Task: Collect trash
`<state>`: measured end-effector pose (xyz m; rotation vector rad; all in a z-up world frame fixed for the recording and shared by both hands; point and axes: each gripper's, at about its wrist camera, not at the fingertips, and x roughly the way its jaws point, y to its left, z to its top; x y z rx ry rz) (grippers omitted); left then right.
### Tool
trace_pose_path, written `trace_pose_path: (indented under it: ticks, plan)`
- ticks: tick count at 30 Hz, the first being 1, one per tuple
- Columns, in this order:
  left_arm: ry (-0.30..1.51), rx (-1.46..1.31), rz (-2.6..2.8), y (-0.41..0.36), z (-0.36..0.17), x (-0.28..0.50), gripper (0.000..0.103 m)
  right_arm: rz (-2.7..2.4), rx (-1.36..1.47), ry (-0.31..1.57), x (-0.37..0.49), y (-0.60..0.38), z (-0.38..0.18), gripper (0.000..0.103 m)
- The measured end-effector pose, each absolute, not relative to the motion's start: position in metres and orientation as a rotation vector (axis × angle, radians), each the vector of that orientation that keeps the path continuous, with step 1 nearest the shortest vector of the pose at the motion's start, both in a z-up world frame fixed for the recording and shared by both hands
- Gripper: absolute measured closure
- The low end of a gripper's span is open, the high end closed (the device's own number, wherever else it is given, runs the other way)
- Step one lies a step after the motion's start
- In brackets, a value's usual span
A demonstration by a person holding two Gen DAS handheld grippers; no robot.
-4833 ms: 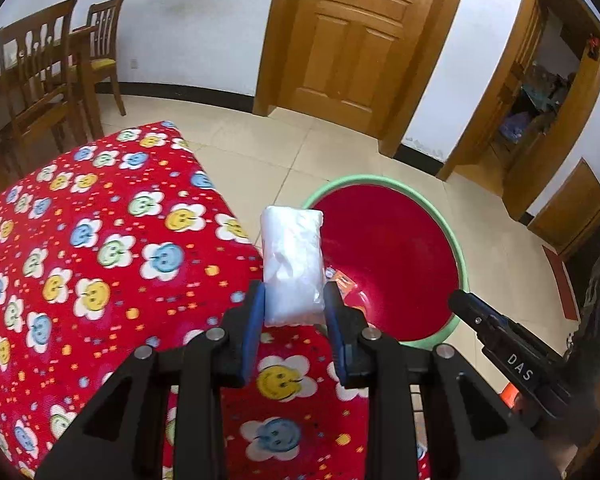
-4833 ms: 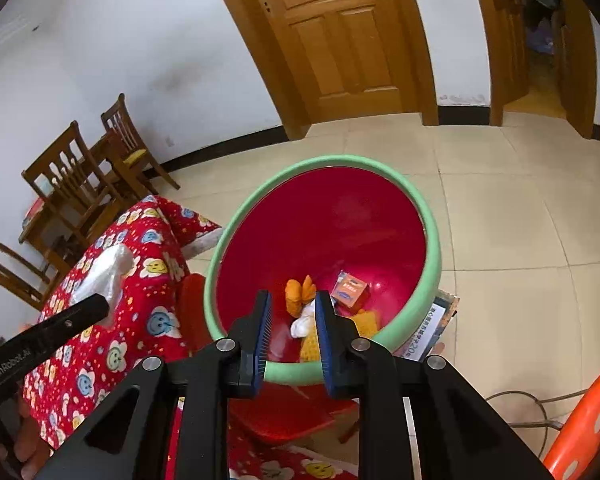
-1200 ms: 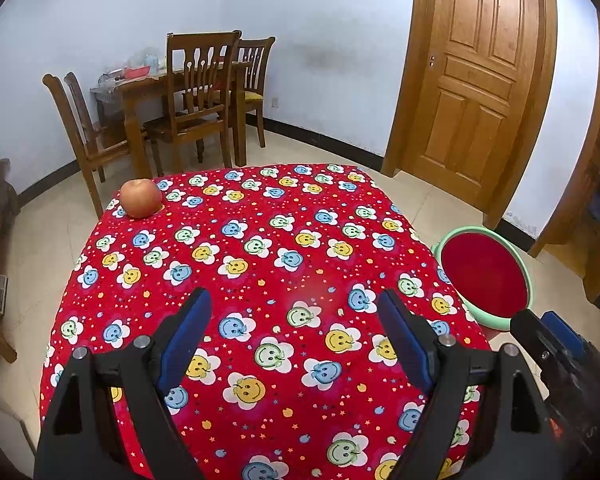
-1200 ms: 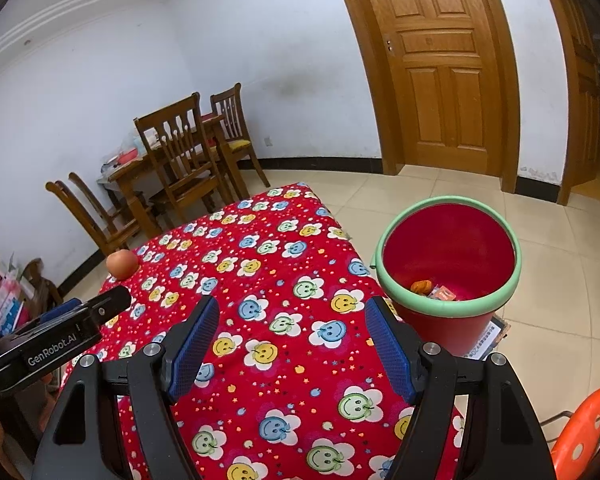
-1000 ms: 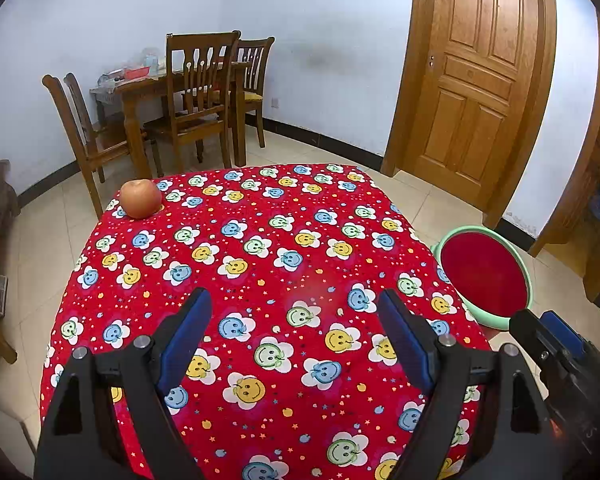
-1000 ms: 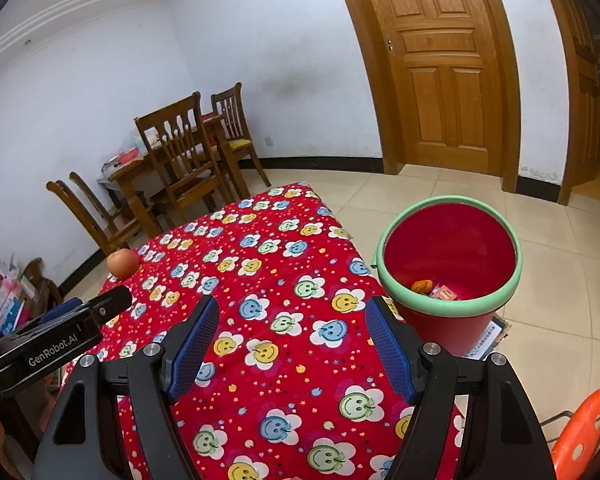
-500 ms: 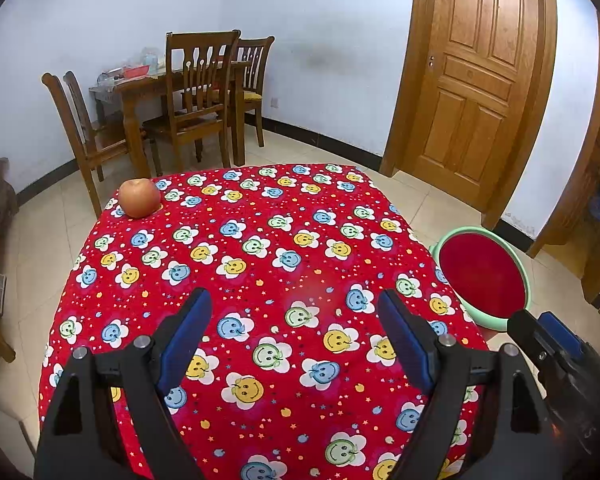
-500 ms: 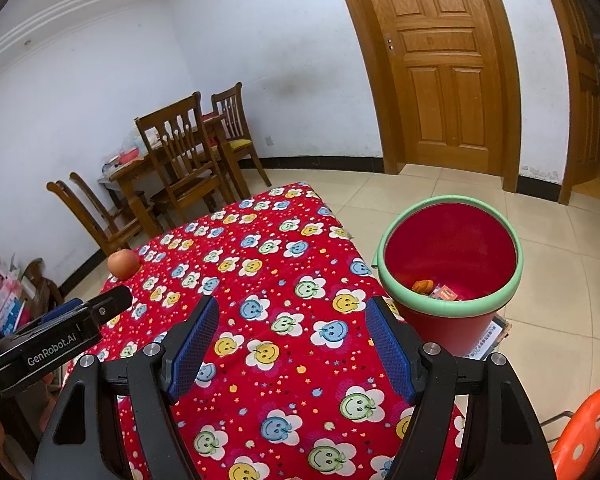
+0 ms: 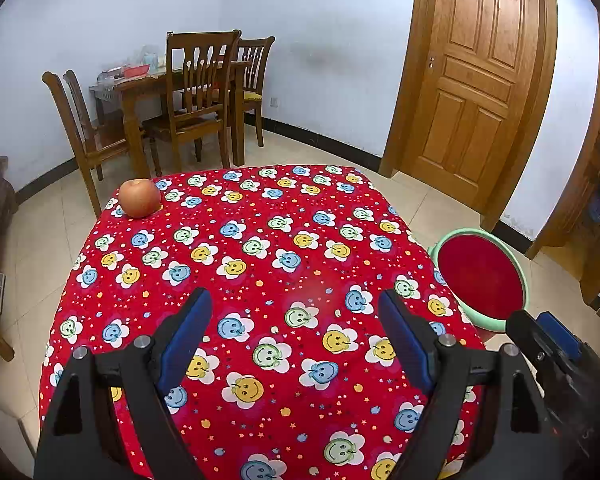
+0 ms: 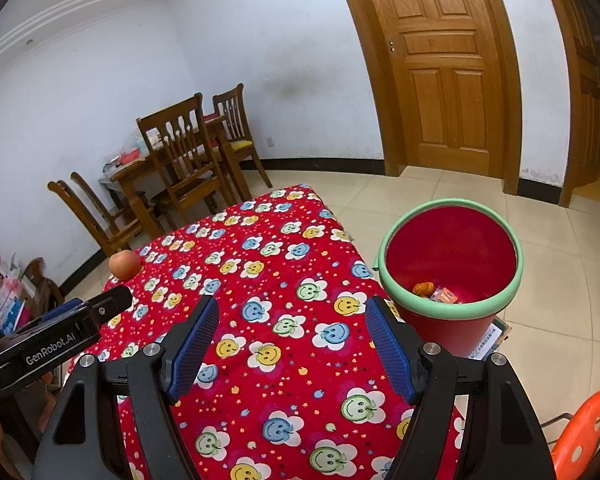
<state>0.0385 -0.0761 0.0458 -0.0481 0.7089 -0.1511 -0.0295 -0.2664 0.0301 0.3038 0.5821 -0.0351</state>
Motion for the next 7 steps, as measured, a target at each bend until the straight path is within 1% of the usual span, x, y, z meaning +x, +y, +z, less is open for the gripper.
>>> trace_pose_path:
  ticks: [7]
  plan:
    - [0.708,-0.046,-0.151,-0.0758,0.0464,0.0385,0.019,-0.036,0.304,0.582,-0.0290,-0.2658,0.0308,0.027]
